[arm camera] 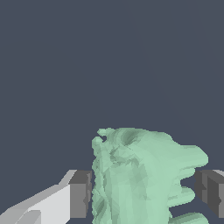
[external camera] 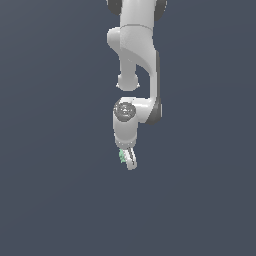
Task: Pick up the object and move it to a goal position.
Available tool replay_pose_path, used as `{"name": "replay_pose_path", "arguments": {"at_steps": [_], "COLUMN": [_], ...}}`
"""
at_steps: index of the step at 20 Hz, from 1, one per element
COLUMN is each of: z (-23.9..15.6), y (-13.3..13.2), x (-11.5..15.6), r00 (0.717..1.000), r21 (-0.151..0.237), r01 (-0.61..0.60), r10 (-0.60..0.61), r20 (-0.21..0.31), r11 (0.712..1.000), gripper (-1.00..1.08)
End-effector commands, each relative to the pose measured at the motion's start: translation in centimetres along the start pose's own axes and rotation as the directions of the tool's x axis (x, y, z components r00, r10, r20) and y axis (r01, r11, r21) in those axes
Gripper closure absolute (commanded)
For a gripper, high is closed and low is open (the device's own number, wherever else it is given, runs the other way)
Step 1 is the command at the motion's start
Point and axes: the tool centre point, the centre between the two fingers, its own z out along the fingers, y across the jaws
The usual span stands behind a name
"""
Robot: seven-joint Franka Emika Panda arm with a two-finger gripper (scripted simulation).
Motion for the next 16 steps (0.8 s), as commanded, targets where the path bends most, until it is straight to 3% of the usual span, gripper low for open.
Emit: {"name": "replay_pose_path", "arguments": {"at_steps": [1, 9, 16], "z": [0.1, -0.3, -2.4], "y": [0.0, 0.1, 0.7], "x": [0.0, -0.4, -2.8], "r00": [1.000, 1.000, 1.000], "r21": [-0.001, 0.000, 0.000], "r01": [-0.001, 0.000, 0.000], "r10": [0.001, 0.000, 0.000], "r20": [0.000, 0.000, 0.000], "r11": [1.000, 1.000, 1.000], "gripper": [1.08, 1.08, 1.08]}}
